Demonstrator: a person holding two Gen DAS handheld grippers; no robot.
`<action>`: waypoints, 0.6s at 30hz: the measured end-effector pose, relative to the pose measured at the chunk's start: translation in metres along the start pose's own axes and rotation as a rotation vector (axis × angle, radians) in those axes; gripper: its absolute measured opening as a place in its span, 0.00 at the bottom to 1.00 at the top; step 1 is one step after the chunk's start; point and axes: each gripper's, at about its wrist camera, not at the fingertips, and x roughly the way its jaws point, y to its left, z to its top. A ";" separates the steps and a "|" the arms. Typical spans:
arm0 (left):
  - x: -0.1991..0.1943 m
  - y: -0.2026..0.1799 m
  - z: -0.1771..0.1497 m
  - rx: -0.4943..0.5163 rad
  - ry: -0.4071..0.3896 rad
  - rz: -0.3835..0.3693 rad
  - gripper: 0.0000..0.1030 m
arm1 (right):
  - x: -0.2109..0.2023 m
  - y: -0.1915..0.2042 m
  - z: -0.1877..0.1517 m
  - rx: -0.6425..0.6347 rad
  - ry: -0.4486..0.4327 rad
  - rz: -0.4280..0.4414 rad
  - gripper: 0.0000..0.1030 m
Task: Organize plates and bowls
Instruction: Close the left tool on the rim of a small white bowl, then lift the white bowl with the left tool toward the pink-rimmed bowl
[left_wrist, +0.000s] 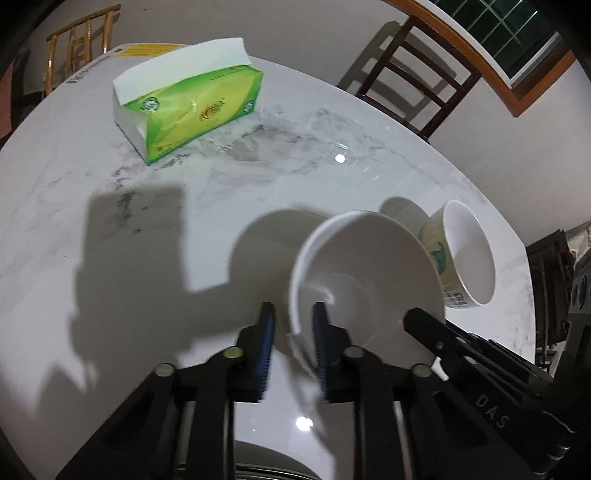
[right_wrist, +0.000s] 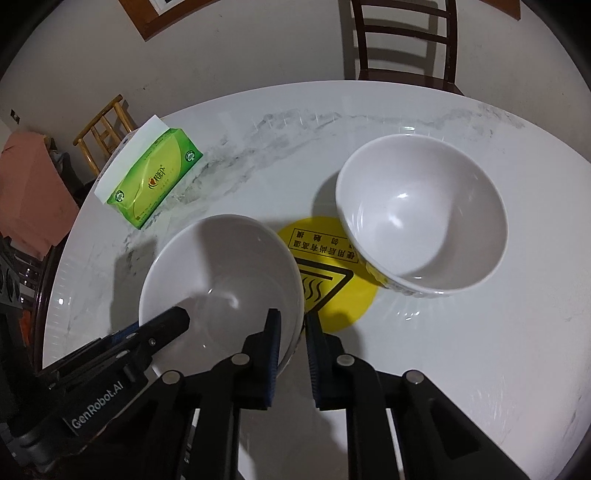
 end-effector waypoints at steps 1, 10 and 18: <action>-0.001 -0.001 -0.001 -0.001 -0.001 0.007 0.13 | -0.001 0.000 -0.001 0.000 -0.001 -0.001 0.13; -0.007 -0.002 -0.016 0.006 0.014 0.017 0.13 | -0.012 0.002 -0.017 -0.006 0.004 0.003 0.13; -0.028 -0.009 -0.034 0.022 0.000 0.023 0.13 | -0.038 0.004 -0.036 -0.004 -0.017 0.013 0.13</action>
